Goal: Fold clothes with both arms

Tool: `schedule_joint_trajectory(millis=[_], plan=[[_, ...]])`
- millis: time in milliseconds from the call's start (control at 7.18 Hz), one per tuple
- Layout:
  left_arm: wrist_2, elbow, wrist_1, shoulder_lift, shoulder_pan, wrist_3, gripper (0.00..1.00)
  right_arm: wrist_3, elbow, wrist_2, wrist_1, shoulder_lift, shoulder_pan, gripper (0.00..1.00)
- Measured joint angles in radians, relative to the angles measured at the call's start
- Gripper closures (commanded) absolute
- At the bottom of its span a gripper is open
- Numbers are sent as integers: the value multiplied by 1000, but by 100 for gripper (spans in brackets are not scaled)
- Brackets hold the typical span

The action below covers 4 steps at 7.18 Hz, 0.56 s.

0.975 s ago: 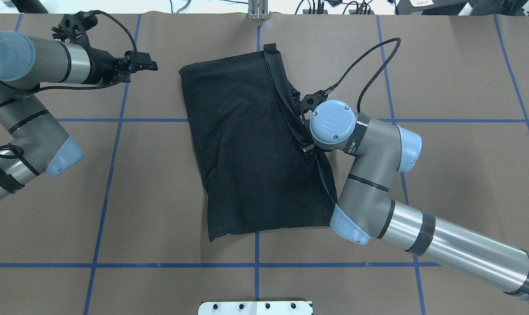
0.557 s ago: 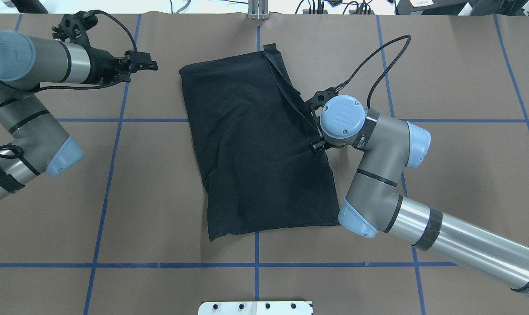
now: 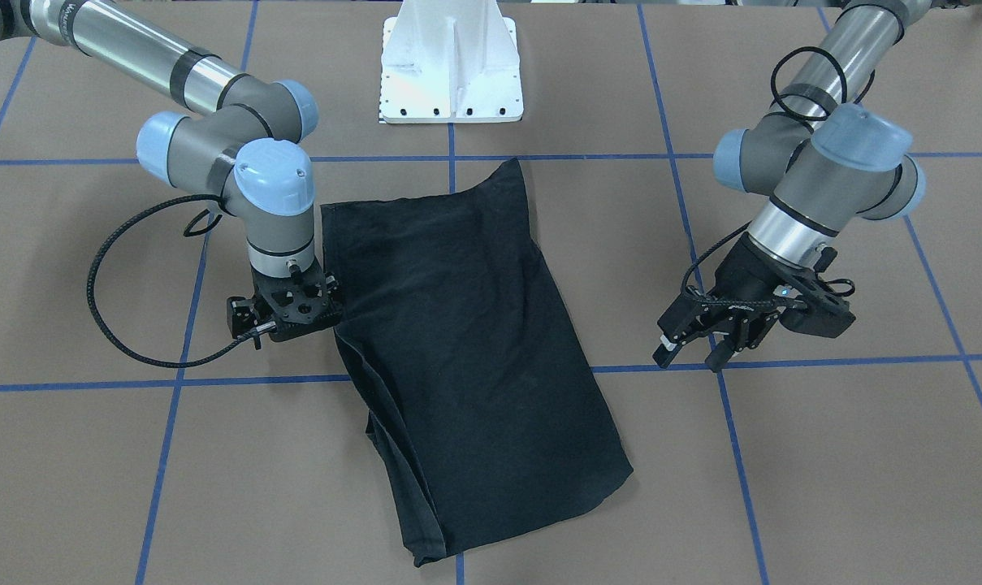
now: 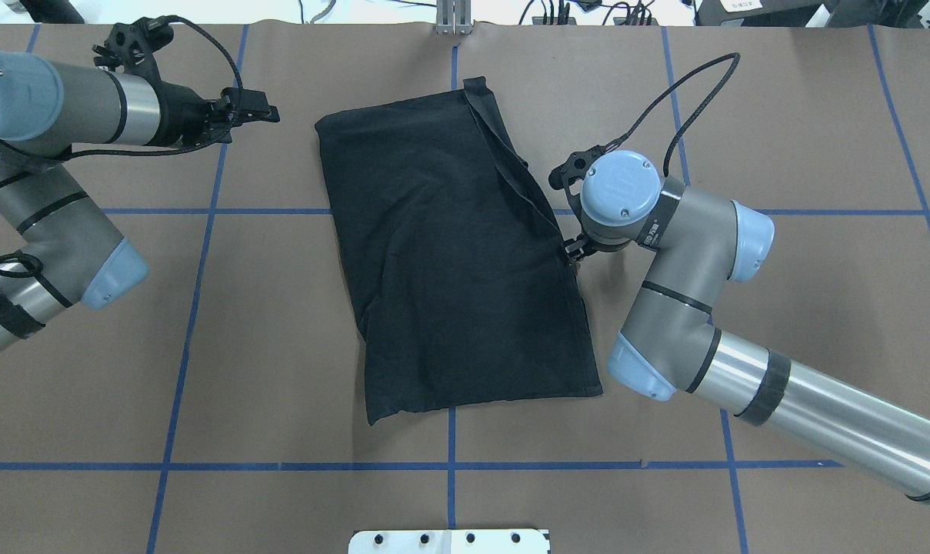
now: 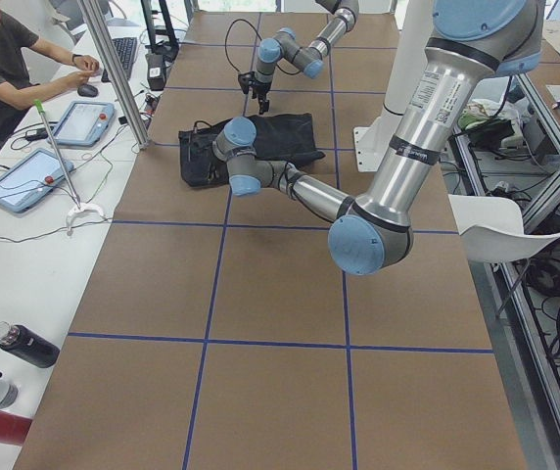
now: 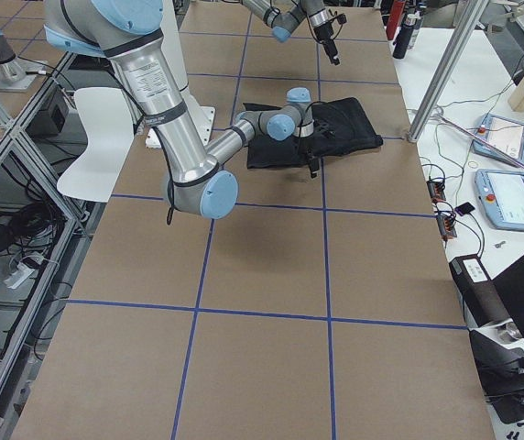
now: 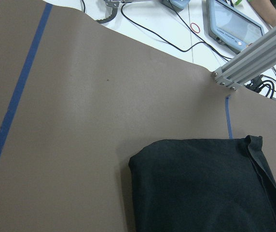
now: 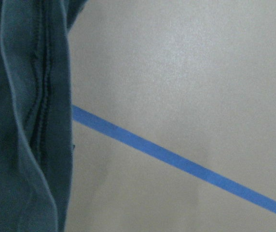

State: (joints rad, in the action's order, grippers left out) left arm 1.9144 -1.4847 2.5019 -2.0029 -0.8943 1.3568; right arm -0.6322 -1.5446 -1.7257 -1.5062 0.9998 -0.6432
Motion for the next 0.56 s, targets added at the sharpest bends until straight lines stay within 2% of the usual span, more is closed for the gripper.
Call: schedule_joint_trajectory(millis=[279, 557], plan=[[1, 1, 0, -1, 0, -2, 0, 6, -9, -24, 0, -54, -19, 1], [1, 2, -1, -2, 1, -2, 0, 6, 13, -8, -4, -136, -21, 1]])
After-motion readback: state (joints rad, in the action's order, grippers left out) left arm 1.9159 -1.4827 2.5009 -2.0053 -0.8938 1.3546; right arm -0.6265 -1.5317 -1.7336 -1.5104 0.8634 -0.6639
